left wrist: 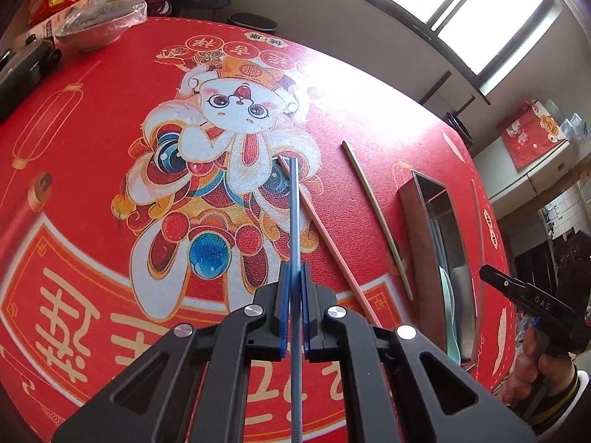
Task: Organize utensils
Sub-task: 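Lower the pink chopstick into the tray, open right tool while left carries blue chopstick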
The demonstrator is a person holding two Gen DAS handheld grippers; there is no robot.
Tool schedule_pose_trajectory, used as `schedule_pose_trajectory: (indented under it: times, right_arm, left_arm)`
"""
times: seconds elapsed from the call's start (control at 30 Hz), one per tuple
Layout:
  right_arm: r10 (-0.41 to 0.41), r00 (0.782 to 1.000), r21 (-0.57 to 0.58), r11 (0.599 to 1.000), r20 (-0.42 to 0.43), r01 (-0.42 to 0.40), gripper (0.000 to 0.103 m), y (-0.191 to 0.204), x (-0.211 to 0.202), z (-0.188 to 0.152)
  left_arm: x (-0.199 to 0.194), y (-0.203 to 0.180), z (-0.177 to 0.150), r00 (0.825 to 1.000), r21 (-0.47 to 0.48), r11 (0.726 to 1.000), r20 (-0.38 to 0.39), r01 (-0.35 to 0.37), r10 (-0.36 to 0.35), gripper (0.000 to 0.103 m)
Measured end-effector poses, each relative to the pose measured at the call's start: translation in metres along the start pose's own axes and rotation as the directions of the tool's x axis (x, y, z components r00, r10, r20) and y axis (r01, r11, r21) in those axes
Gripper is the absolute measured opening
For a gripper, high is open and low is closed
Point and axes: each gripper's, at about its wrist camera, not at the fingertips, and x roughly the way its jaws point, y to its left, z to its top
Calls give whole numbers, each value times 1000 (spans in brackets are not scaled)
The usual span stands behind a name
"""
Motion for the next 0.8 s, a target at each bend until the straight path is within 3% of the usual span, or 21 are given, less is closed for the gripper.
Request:
schedule_pose_trajectory:
  times: [0.4,0.8]
  right_arm:
    - [-187,980,-155,972,-73,174,7,-4,20,-6]
    - [-215,969,-174,966,-119,193,7,-7,32,-5]
  left_arm:
    - [-3,-24,3,998,26,998,10,58,-58,5]
    - [-4,-32,2,998,11,998,11,65,-65,5]
